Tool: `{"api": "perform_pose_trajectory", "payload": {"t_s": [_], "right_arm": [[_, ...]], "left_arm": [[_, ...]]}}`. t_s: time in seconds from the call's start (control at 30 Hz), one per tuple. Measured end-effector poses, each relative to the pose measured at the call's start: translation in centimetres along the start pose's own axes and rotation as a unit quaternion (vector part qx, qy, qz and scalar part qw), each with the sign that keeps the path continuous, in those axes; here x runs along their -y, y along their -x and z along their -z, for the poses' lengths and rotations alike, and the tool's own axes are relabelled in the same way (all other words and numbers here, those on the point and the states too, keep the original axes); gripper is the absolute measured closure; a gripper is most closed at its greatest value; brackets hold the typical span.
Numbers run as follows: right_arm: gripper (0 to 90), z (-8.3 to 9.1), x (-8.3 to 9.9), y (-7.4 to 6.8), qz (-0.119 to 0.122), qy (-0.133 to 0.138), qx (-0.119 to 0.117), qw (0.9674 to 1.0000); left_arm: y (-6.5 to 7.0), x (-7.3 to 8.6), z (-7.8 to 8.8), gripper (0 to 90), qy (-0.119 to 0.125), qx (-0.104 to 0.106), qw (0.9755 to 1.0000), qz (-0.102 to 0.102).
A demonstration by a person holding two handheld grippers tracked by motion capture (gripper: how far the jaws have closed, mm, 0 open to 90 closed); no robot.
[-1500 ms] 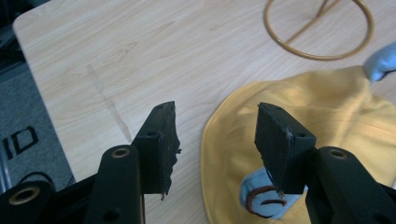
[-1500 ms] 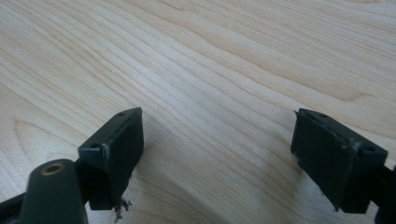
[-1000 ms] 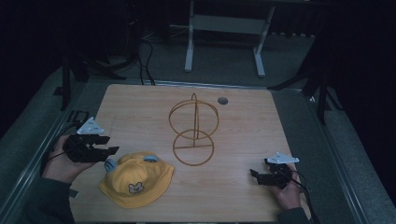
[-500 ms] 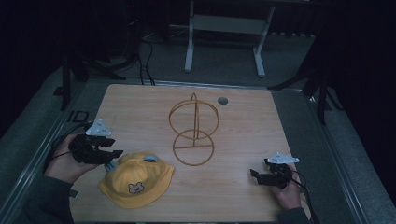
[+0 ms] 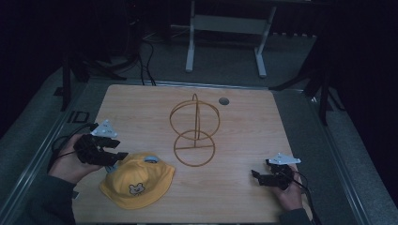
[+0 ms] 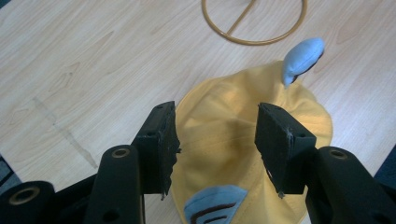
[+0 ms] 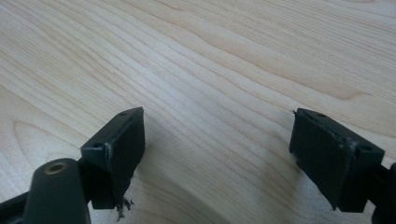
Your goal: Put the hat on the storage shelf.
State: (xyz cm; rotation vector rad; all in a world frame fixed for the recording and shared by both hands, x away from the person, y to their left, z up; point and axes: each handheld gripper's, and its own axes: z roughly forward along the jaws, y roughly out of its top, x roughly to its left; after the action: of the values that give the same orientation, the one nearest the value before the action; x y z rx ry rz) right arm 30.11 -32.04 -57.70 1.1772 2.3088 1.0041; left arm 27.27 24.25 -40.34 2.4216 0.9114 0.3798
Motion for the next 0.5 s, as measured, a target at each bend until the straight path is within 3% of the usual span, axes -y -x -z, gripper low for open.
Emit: {"api": "perform_pose_trajectory", "payload": {"t_s": [0.17,0.5], "right_arm": [[18.1,0.0,0.0,0.0,0.001,0.0,0.0,1.0],[18.1,0.0,0.0,0.0,0.0,0.0,0.0,1.0]], "left_arm": [[0.3,-0.4,-0.5,48.0,-0.007,0.008,0.9999,-0.007],[1.0,-0.9,-1.4,48.9,-0.044,0.025,0.9982,-0.032]]}}
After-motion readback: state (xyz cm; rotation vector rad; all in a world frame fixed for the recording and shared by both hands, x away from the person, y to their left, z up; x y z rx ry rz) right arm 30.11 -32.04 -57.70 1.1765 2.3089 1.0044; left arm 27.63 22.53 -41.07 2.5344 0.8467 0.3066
